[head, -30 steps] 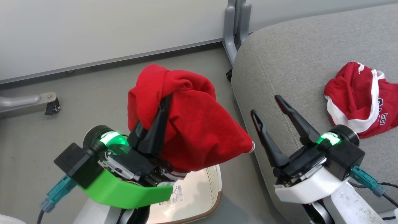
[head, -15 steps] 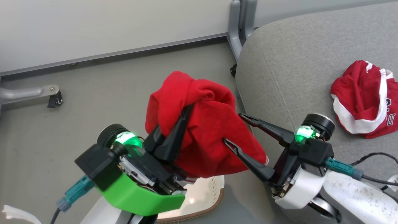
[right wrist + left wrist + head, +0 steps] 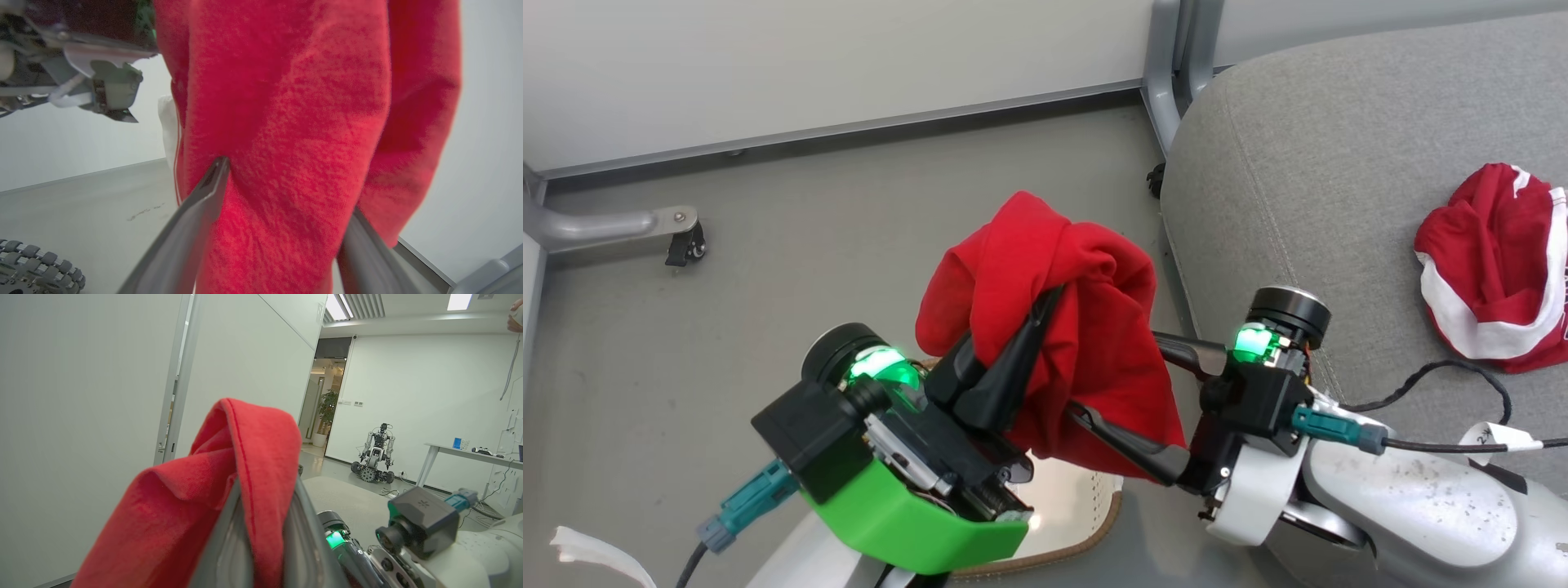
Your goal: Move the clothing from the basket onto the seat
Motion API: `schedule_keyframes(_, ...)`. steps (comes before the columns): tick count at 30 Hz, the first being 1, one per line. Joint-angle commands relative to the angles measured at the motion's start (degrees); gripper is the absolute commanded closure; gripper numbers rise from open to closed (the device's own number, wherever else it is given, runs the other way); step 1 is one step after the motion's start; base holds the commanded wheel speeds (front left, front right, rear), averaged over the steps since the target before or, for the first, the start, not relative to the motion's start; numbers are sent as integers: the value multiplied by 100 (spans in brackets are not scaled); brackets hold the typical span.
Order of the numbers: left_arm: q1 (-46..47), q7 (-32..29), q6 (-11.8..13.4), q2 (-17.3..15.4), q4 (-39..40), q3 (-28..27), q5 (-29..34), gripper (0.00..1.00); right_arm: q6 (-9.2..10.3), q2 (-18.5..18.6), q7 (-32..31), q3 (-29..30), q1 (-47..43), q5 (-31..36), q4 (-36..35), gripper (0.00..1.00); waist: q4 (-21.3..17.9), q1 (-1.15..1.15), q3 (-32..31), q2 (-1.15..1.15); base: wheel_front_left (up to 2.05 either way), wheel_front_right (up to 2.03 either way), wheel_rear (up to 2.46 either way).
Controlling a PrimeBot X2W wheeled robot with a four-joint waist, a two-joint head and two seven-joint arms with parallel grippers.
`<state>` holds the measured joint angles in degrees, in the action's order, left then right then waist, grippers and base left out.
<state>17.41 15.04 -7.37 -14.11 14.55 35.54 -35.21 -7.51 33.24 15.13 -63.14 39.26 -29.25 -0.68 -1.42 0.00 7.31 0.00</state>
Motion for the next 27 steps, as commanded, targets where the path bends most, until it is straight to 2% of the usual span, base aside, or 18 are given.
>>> schedule_keyframes(1,96,19,-16,-29,-8,18,-13,100,4,-90,2,-49,93,-28,33,0,4,0,-16,0,0,0,0)
schedule_keyframes(13,-11,19,-16,43,-133,88,-80,100,4,-856,2,-103,107,164,352,0,62,0,-129,0,0,0,0)
schedule_keyframes(14,-18,19,-16,48,-145,87,-85,100,4,-889,2,-96,69,136,398,54,71,0,-134,0,0,0,0)
schedule_keyframes(15,-28,19,-16,58,-156,76,-89,100,4,-926,2,-45,58,161,423,100,82,0,-138,0,0,0,0)
schedule_keyframes(27,-153,19,-16,122,-261,-78,-106,100,4,-1020,2,157,-169,223,406,100,121,0,-176,0,0,0,0)
